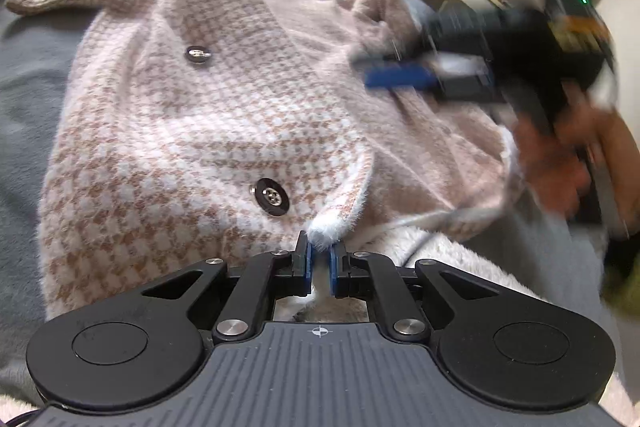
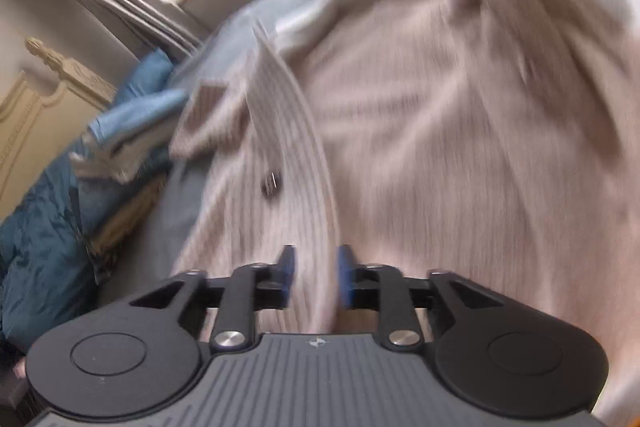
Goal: Fold clothes
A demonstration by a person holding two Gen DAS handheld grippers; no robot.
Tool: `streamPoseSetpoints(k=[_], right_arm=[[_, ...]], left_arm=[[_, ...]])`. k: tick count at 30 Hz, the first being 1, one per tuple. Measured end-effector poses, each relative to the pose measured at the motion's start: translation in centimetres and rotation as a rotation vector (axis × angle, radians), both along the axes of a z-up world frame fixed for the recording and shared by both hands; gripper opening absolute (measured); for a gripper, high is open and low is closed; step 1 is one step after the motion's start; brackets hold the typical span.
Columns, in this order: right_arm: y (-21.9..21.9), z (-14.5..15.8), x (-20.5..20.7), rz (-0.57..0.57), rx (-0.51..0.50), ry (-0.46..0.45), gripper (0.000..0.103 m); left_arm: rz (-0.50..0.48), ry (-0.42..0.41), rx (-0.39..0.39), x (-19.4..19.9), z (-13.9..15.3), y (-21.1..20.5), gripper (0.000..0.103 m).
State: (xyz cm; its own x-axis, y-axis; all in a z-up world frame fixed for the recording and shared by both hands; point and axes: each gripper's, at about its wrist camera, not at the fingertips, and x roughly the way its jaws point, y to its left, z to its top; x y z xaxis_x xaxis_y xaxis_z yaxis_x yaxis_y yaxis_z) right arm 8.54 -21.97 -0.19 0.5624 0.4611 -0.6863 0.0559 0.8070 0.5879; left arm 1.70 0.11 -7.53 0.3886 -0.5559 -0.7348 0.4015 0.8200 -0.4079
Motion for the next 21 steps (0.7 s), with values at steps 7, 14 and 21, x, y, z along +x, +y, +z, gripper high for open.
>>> streamPoseSetpoints(k=[7,14,21], right_arm=[[3.5,3.3,12.9,0.104,-0.15,-0.142,0.044],[12.8,4.3,27.5,0.267,-0.465,-0.178,0.061],[18.5,-2.1,35.7,0.364,-0.809,-0.003,0.055]], left_arm=[[-0.056,0.04,-0.081,1.0,-2.5,0.2,0.006],[-0.038,0.105,-0.201,2.5,-4.3,1.0,0.006],[-0.01,0.161,-0.361,4.0,-5.2,2.6,0.006]])
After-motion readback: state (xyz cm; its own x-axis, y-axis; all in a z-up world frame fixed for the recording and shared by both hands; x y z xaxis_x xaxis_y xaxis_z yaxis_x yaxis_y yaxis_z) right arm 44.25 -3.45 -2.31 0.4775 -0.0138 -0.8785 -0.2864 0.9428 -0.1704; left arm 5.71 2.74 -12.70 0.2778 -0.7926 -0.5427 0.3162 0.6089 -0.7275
